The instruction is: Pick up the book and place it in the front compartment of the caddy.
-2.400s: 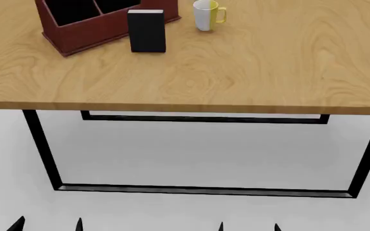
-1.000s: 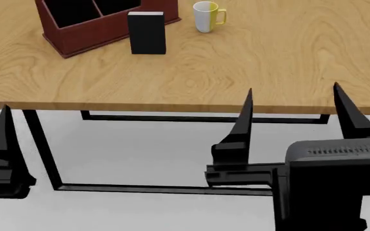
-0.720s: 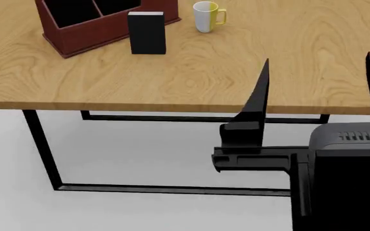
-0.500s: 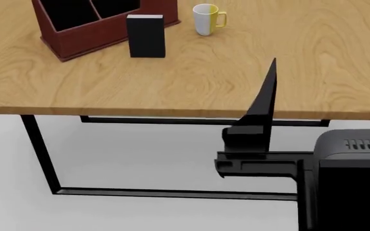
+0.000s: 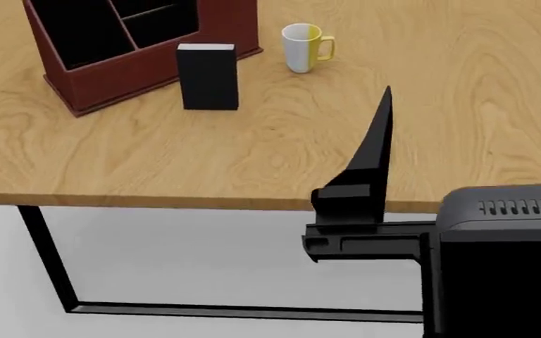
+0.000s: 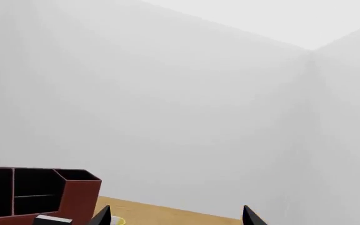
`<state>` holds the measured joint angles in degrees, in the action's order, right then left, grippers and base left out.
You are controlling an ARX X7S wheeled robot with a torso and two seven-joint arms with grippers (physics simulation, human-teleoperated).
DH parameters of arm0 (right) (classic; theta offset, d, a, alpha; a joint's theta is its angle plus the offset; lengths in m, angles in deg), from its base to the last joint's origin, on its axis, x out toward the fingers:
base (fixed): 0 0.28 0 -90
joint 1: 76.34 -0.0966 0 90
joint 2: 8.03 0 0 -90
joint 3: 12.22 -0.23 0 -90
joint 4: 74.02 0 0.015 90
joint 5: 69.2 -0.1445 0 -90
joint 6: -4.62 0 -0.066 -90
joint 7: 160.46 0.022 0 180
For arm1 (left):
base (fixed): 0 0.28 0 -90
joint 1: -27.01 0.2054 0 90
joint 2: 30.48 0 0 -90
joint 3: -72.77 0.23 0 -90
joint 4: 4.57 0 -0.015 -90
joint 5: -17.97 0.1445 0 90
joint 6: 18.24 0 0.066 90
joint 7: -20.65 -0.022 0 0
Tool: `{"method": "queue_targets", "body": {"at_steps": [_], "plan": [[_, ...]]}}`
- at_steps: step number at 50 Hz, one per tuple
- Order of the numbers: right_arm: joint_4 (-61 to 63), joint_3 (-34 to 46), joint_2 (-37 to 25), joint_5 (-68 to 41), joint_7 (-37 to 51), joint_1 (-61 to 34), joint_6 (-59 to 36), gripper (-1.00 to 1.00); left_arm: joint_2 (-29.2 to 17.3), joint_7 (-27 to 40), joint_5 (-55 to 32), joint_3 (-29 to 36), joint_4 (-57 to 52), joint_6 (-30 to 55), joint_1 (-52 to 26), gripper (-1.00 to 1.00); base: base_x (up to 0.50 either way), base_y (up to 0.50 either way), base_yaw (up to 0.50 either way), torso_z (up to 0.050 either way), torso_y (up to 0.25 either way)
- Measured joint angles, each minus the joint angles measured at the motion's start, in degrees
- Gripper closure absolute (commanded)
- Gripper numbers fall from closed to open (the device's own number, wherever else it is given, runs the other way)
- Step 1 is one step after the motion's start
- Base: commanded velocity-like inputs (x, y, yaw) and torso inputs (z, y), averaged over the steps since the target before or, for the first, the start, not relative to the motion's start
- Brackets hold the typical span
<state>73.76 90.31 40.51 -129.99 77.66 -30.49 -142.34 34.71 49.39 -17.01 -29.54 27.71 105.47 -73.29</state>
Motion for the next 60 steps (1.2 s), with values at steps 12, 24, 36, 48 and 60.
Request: {"method": "queue_targets", "body": {"at_steps": [12, 24, 36, 48, 60], "plan": [[-0.61, 2.04, 0.08, 0.14, 0.12, -1.62, 0.44, -1.00, -0.77, 0.79, -0.86, 0.44, 0.02, -0.64, -0.12, -1.00, 0.36, 0.19, 0.00, 0.000, 0.001], [-1.14, 3.57, 0.29, 0.65, 0.03, -2.51, 0.89, -1.00, -1.30, 1.24, -1.07, 1.41, 0.64, -1.46, -0.39, -1.00, 0.36, 0.20, 0.00, 0.000, 0.001], [-1.46, 4.14, -0.07, 0.90, 0.00, -2.48, 1.63, -1.00, -1.74, 1.56, -1.21, 2.42, 1.09, -1.94, -0.74, -1.00, 0.36, 0.20, 0.00, 0.000, 0.001], [-2.17, 4.99, 0.11, 1.09, -0.06, -3.32, 1.83, -1.00, -2.32, 2.06, -1.66, 2.51, 0.95, -2.45, -0.51, -1.00, 0.36, 0.18, 0.00, 0.000, 0.002], [-2.65, 5.66, 0.24, 1.01, -0.07, -4.23, 1.84, -1.00, -2.89, 2.57, -2.05, 2.64, 0.85, -2.98, -0.29, -1.00, 0.36, 0.17, 0.00, 0.000, 0.001]]}}
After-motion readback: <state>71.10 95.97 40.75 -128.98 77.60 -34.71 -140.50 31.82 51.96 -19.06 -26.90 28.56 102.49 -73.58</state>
